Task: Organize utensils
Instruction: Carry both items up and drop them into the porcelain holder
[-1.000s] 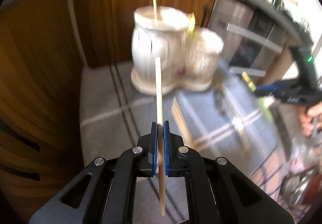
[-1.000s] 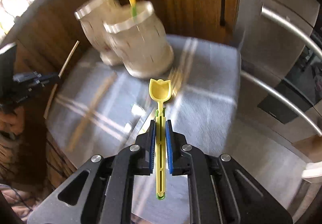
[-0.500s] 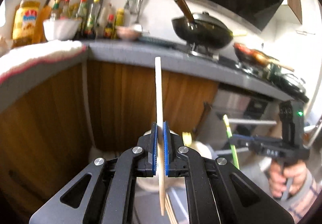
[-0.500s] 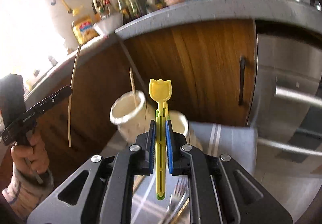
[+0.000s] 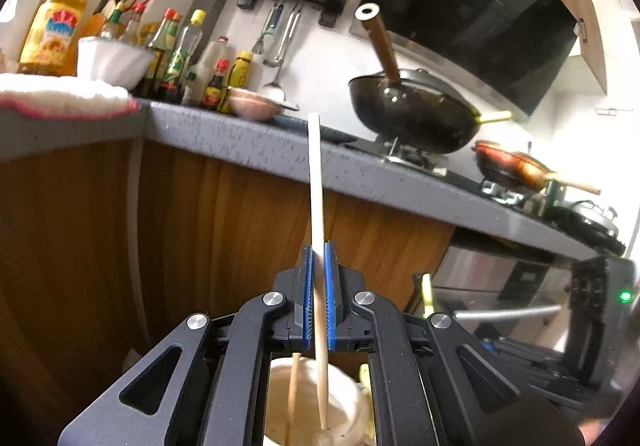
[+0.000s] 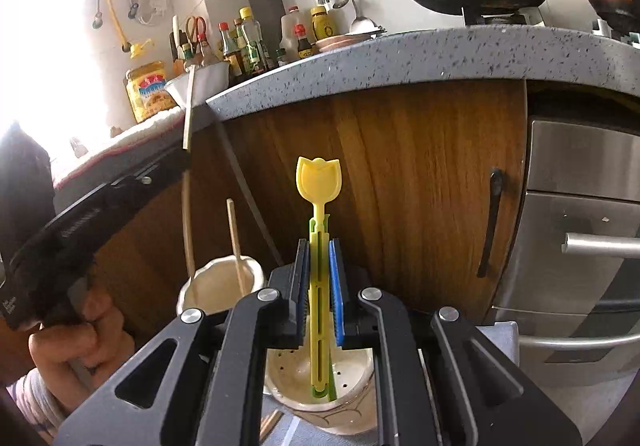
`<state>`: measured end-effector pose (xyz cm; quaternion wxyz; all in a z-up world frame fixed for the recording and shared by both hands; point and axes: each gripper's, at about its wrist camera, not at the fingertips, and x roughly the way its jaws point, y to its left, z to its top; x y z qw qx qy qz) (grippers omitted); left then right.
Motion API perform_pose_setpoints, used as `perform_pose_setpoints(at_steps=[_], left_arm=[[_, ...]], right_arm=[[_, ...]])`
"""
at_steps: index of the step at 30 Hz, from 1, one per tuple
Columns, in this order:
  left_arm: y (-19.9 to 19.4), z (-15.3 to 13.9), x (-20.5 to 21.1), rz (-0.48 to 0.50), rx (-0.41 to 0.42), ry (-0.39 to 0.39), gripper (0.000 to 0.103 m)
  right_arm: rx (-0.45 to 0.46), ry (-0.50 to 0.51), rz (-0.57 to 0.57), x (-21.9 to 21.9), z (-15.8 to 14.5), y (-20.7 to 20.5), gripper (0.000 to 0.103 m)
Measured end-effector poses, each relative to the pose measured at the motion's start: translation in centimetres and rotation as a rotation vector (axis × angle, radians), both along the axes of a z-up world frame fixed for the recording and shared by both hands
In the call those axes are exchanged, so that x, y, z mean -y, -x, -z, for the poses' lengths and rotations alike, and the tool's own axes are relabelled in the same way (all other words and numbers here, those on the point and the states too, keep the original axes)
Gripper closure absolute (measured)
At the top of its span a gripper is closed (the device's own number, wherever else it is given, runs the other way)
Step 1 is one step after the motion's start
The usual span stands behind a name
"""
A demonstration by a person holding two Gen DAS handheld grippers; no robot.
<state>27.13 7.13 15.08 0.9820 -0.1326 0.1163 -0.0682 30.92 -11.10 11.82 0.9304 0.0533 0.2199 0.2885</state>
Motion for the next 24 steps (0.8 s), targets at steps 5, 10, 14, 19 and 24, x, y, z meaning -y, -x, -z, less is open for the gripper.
perform_pose_setpoints(at_steps=[5,10,14,19,24], left_arm=[[0.1,2.9,0.2,-0.019,-0.001,-0.03,0.097],[0.7,4.8,0.4,-0.005,-0.037,-0.049,0.097],[1.5,5.6,0.3,0.007,-0.062,-0.062,0.097],[1.4,5.9,0.6,0.011,-0.105,-0.086,0.097],[1.0,5.6,0.8,0.012,-0.145,-0.109,0.097]], right_arm=[[0.026,0.016,-0.009,-0.7,1.4,0.5,0.093],[0.032,0.058,-0.02,-0.9,2.9,1.7,0.093],[0.02,0.115,-0.03,-1.3,4.1,2.8,0.094],[0.011,0.172,-0.034,-2.2,4.6,2.9,0.094],[-0.02,0.226,-0.029,-3.2,4.9,2.3,0.094]])
